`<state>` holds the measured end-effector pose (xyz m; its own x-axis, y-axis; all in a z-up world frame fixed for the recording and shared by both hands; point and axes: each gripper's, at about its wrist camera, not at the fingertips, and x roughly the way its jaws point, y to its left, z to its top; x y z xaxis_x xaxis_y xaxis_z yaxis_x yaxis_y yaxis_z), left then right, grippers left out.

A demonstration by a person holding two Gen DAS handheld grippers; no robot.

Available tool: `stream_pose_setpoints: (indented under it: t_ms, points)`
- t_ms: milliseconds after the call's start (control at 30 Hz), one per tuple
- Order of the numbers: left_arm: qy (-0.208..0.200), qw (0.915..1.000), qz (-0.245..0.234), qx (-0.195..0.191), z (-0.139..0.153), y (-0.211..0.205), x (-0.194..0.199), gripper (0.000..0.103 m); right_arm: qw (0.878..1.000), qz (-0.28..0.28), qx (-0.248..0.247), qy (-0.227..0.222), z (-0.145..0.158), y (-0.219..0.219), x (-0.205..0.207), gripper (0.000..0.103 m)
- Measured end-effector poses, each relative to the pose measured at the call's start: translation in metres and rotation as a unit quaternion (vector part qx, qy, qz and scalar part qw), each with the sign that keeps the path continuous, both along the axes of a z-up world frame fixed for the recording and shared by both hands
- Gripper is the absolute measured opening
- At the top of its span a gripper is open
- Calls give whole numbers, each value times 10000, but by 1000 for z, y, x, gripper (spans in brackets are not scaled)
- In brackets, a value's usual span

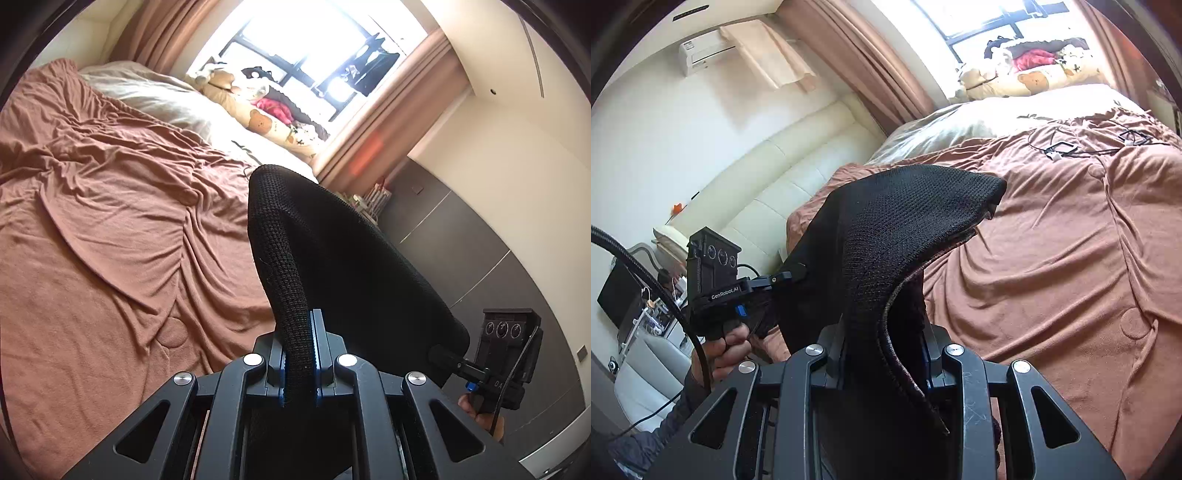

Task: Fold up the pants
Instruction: 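Lift the folded shorts off the bed with both tools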

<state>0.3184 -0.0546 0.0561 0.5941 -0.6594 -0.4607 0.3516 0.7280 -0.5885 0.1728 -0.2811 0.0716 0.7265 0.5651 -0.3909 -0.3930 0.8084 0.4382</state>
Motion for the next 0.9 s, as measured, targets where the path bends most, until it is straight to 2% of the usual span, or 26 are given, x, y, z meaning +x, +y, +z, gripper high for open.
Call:
stream_pose_setpoints:
  t_ms: [167,400,900]
  points:
    - [-231,9996,139,-83,19,23,-25,11,9998,89,-98,-179,15,22,-24,26]
    - [-493,9979,422,24,43,57,-66,11,9986,267,-245,-390,27,59,-50,26]
    - [-965,9905,965,147,96,135,-154,11,9940,767,-251,-736,41,115,-71,26]
